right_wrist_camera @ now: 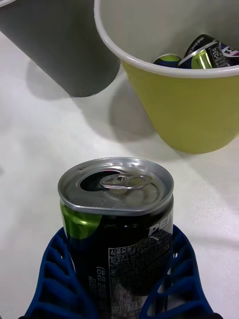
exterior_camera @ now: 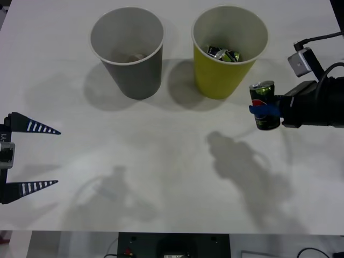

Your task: Put the can into the green bin and the plastic bottle into the gray bin

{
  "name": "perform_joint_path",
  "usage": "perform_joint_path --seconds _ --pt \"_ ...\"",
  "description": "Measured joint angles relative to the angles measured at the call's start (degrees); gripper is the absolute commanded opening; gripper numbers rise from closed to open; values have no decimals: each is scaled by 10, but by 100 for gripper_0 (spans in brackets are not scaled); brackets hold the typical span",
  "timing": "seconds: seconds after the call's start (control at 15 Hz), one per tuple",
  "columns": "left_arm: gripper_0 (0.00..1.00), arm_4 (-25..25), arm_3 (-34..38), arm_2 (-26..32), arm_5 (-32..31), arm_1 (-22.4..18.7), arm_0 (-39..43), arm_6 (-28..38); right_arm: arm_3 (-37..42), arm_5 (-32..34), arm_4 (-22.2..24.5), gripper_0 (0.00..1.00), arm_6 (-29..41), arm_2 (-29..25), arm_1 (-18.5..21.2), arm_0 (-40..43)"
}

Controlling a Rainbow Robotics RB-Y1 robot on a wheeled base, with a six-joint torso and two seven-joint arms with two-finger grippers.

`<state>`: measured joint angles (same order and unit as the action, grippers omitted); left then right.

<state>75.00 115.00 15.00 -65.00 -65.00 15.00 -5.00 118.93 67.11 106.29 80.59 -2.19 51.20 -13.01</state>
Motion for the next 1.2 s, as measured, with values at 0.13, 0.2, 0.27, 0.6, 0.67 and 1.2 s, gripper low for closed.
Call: perform_joint_path --seconds 0.13,0.2,0.27,0.6,0.67,1.2 --pt "100 0 0 0 0 0 0 0 -19 37 -19 0 0 0 34 -42" --pt "100 0 0 0 0 0 0 0 -35 57 -36 0 0 1 51 -68" --pt "100 0 0 0 0 0 0 0 -50 75 -50 0 0 2 64 -92" --pt "100 0 0 0 0 0 0 0 -114 148 -62 0 0 56 100 -230" --pt "100 0 0 0 0 0 0 0 -131 149 -62 0 0 82 106 -262" --pt "100 0 0 0 0 0 0 0 -351 149 -33 0 0 272 47 -523"
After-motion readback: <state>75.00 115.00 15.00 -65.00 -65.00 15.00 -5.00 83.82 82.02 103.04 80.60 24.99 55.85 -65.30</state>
